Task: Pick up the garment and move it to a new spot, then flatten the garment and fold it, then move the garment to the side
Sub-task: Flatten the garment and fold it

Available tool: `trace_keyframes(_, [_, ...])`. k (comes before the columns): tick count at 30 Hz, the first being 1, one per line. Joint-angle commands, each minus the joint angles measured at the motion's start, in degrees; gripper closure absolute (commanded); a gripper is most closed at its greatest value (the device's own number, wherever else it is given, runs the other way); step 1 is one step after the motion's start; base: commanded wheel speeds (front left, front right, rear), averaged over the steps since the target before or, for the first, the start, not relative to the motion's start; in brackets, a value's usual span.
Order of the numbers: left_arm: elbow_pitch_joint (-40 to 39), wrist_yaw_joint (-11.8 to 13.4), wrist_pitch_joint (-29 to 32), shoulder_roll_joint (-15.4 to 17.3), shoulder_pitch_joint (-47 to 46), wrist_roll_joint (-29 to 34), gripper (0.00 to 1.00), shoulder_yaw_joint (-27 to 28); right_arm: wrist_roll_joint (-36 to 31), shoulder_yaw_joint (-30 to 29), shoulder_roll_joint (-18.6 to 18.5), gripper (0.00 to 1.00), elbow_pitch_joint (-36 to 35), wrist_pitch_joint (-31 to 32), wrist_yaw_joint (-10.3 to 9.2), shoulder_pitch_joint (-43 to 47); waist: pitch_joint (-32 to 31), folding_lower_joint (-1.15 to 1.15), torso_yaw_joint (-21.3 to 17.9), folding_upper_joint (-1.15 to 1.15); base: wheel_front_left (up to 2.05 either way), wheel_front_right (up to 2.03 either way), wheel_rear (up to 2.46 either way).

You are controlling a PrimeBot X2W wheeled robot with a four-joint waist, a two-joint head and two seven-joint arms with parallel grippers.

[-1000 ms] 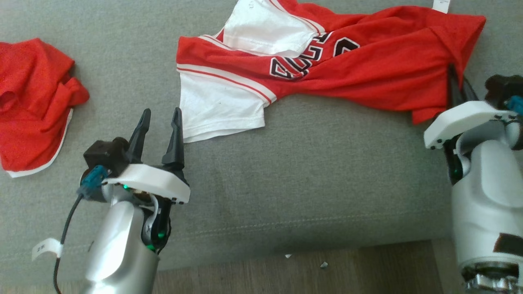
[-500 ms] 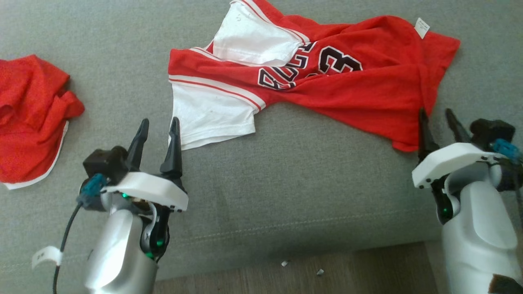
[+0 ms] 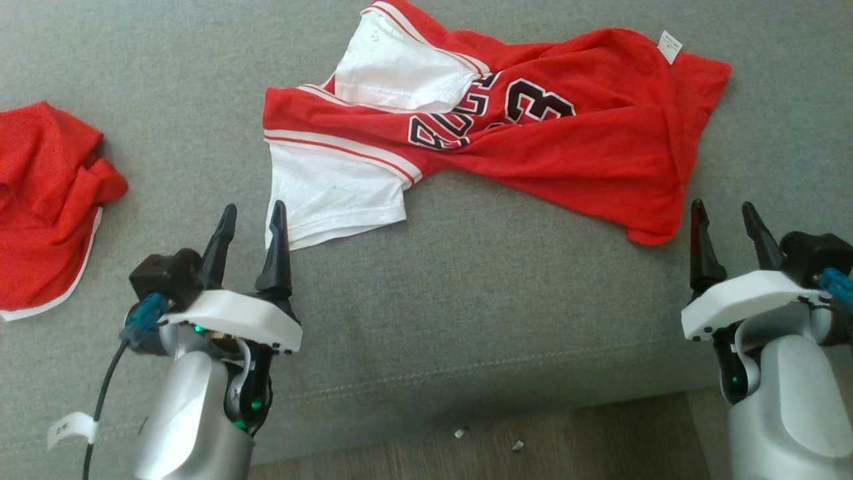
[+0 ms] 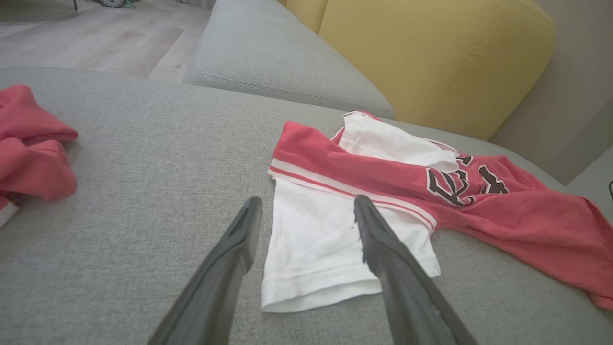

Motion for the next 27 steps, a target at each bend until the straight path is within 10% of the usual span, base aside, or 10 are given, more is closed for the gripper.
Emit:
trace_keyframes(1, [-2.04,-0.28,-0.70,0.78,-0.79,0.29,0.00,1.61,-0.57,1.80,0.32,0.00,-2.43,0.02,0.36,-0.82,0.18,0.00,0.08,0.00,0.00,0.00,0.00])
trace_keyframes(27, [-1.78,-0.76,-0.70,0.78,-2.30,1.27,0.00,0.70,-3.60,-0.28,0.35,0.00,0.74,0.01,0.36,-5.23,3.65,0.00,2.94,0.00,0.00,0.00,0.00])
